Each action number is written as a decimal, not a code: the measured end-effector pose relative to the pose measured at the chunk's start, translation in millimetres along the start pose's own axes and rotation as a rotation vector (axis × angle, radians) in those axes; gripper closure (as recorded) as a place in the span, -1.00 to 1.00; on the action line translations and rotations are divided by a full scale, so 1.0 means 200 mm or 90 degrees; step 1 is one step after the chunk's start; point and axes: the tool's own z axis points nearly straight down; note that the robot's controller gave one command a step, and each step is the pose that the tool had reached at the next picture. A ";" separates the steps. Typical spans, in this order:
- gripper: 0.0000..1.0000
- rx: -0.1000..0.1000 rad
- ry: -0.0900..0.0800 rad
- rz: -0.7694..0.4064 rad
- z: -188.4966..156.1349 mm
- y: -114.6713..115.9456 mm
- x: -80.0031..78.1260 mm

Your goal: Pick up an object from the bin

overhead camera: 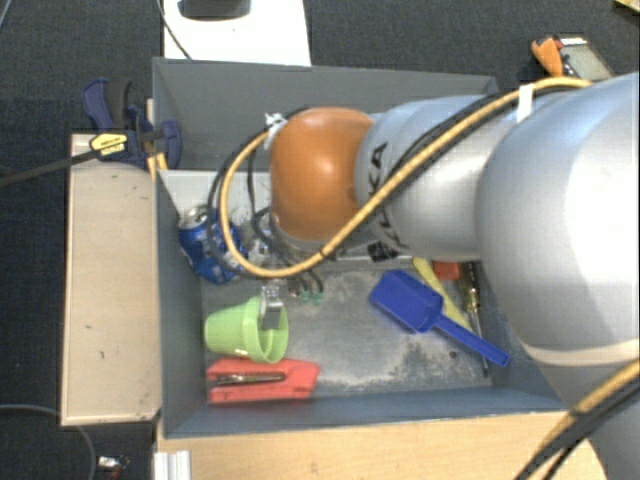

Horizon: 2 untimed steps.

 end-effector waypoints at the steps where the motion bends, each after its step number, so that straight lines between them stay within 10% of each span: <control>1: -1.00 -0.001 -0.004 0.003 -0.02 -0.01 -0.01; 2: -1.00 0.017 0.009 -0.021 0.25 0.16 0.11</control>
Offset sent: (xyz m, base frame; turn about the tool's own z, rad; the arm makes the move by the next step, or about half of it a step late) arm -0.0251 0.0430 -0.0561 -0.0355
